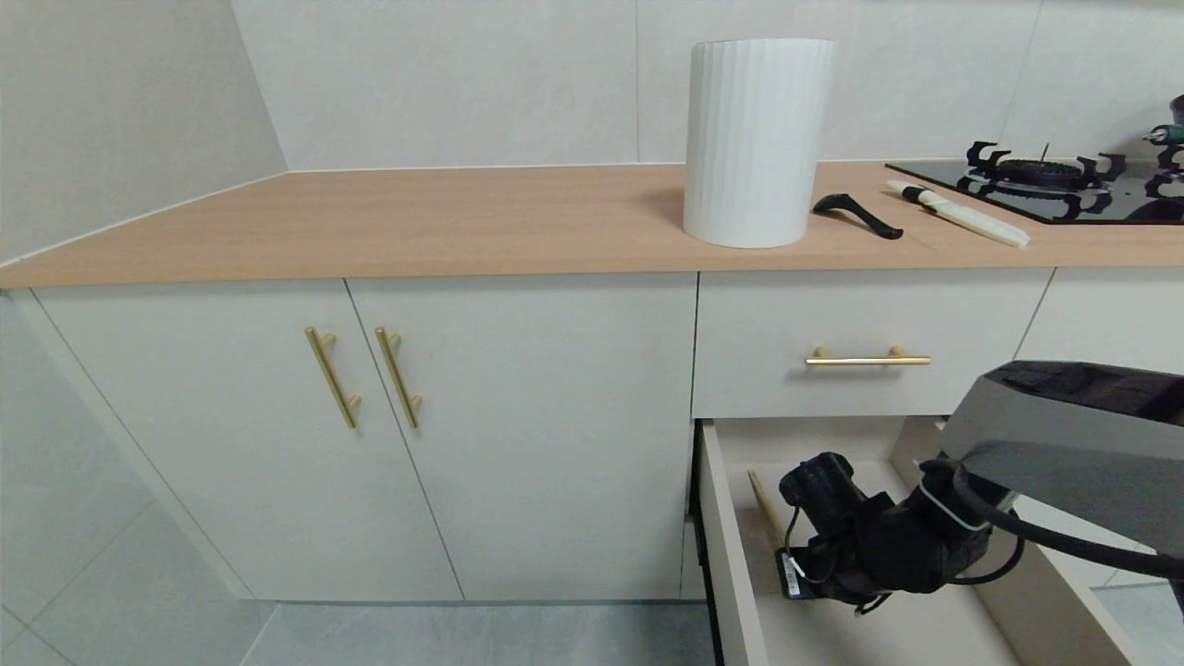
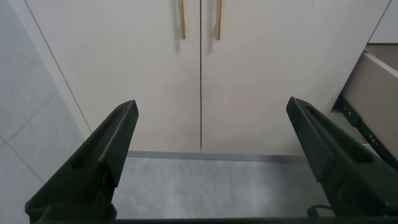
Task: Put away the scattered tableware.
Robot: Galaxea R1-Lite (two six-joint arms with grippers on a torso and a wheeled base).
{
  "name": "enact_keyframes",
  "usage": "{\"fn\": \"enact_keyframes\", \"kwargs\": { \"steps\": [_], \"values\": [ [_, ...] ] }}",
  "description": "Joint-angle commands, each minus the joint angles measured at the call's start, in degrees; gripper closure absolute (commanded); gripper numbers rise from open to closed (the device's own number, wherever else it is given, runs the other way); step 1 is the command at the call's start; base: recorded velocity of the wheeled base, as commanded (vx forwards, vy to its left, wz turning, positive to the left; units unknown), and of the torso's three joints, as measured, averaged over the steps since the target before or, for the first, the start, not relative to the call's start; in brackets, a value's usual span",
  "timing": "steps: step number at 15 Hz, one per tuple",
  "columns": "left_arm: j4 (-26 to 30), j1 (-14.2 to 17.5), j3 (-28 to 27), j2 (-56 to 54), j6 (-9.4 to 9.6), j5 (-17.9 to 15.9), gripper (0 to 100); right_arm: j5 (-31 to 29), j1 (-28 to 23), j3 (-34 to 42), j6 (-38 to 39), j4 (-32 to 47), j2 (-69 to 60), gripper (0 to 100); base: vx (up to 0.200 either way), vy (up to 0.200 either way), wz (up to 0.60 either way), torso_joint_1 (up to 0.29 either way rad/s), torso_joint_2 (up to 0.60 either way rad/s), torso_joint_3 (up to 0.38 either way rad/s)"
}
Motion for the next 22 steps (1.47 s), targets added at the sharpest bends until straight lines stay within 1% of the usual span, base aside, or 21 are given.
{"fn": "enact_keyframes", "kwargs": {
  "steps": [1,9,10,15,16,17,18,21,22],
  "values": [
    [-0.04,0.0,0.0,0.0,-0.02,0.01,0,0.02,0.02,0.05,-0.03,-0.48,1.09,100,0.0,0.0,0.0,0.0,0.0,0.0],
    [0.05,0.0,0.0,0.0,-0.02,0.01,0,0.02,0.02,0.05,-0.03,-0.56,1.18,100,0.0,0.0,0.0,0.0,0.0,0.0],
    [-0.04,0.0,0.0,0.0,-0.02,0.01,0,0.02,0.02,0.05,-0.03,-0.56,1.09,0,0.0,0.0,0.0,0.0,0.0,0.0],
    [-0.04,0.0,0.0,0.0,-0.02,0.01,0,0.02,0.02,0.14,-0.03,-0.56,0.65,0,0.0,0.0,0.0,0.0,0.0,0.0],
    [-0.04,0.0,0.0,0.0,-0.02,0.01,0,0.02,0.02,0.4,-0.03,-0.48,-1.11,0,0.0,0.0,0.0,0.0,0.0,0.0],
    [-0.04,0.0,0.0,0.0,-0.02,0.01,0,0.11,0.02,0.58,-0.03,-0.04,-3.92,0,0.0,0.0,0.0,0.0,0.0,0.0],
    [-0.04,0.0,0.0,0.0,0.07,0.01,0,0.64,-0.07,1.37,0.06,1.19,-10.42,0,0.0,0.0,0.0,0.0,0.0,0.0],
    [0.05,0.0,0.0,0.0,-0.02,0.01,0,0.73,-1.21,0.84,-0.12,8.22,-23.08,0,0.0,0.0,0.0,0.0,0.0,0.0],
    [-0.04,0.0,0.0,0.0,-0.02,0.01,0,0.73,-1.38,0.67,-0.21,9.02,-26.15,0,0.0,0.0,0.0,0.0,0.0,0.0]
  ]
}}
